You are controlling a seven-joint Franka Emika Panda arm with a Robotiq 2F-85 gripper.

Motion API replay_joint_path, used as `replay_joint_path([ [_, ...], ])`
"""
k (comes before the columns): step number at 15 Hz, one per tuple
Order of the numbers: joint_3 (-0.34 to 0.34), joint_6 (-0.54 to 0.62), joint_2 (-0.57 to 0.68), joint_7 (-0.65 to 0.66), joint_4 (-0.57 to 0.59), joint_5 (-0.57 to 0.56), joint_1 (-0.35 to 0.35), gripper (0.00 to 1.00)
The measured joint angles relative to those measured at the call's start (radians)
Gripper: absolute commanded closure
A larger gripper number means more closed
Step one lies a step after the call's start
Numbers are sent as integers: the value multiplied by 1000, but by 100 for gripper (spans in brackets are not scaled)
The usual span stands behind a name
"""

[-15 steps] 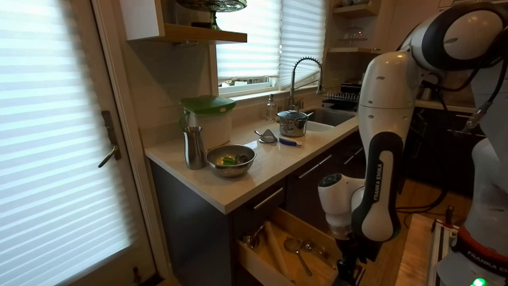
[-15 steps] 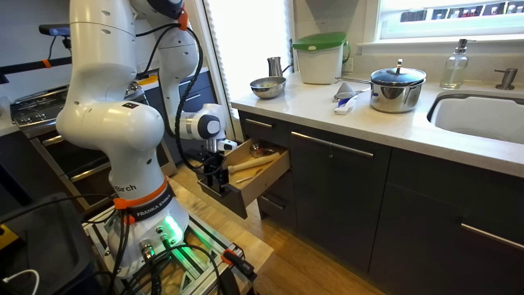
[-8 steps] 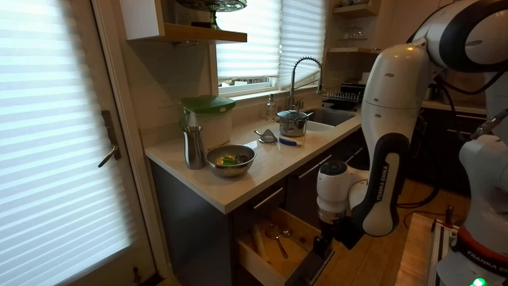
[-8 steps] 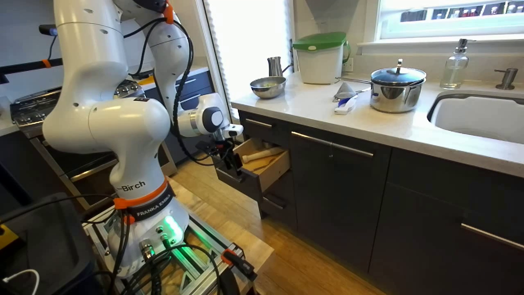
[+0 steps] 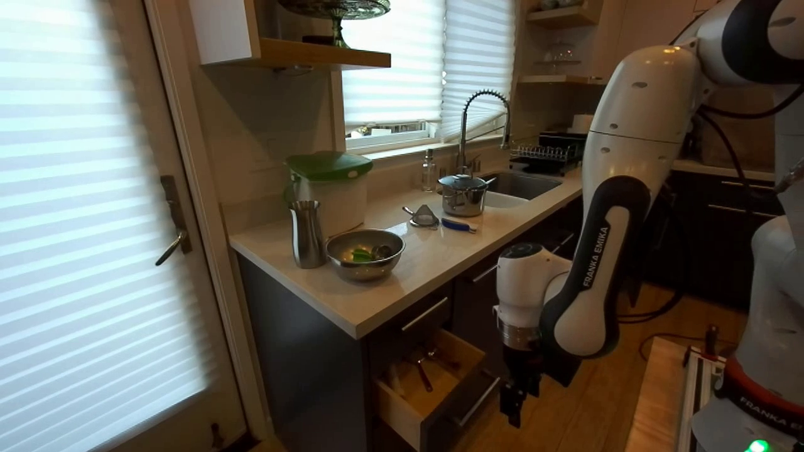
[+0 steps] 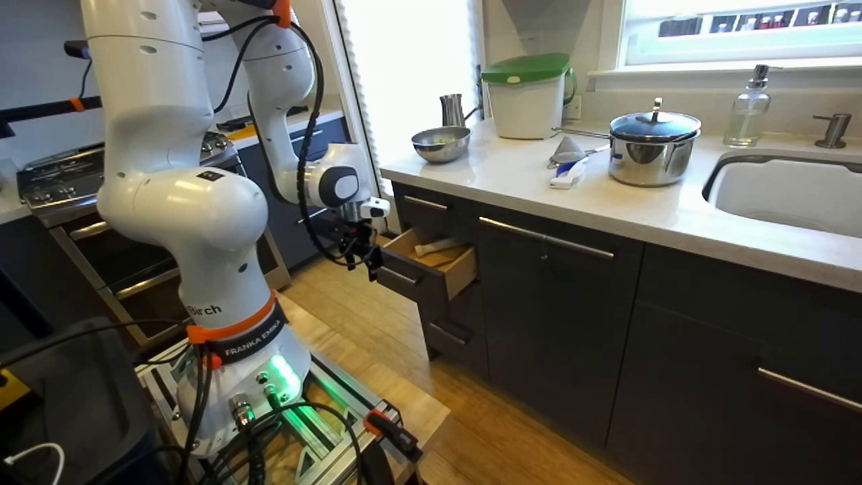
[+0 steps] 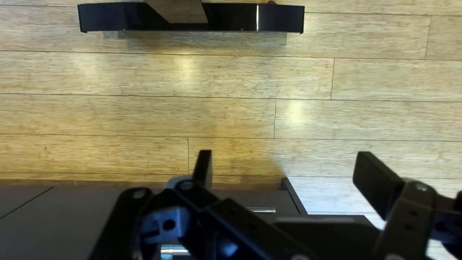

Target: Close the drawer fully

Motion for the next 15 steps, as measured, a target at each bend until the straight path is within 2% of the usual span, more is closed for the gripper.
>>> replay_joint_path([
  [3,21,16,4,-26,1,7,-21,0],
  [5,57,118,28,-57,6,12,-46,0],
  [8,140,286,111,-110,36,12,-124,0],
  [9,147,328,143,-122,51,6,-139,0],
  [11,110,396,193,-141,77,1,-130,0],
  [15,112,406,222,-142,102,1,-159,0],
])
